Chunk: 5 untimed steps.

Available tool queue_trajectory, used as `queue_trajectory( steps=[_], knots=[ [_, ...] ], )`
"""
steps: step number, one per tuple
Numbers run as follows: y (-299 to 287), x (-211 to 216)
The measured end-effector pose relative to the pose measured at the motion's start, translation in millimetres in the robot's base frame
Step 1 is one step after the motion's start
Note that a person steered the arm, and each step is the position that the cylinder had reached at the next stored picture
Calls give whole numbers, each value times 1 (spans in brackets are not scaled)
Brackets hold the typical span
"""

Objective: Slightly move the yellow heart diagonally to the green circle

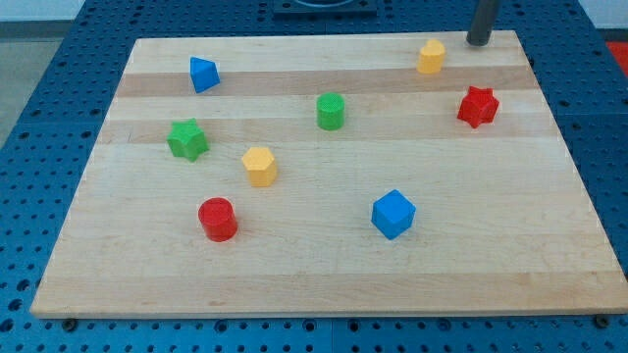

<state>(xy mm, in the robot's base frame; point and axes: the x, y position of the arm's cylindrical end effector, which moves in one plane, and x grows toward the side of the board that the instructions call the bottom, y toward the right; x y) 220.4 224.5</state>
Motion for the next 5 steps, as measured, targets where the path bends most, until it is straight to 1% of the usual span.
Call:
queue_trajectory(
  steps=[2, 3, 5],
  knots=[
    [-24, 7],
    [-60, 7],
    [-64, 10]
  ],
)
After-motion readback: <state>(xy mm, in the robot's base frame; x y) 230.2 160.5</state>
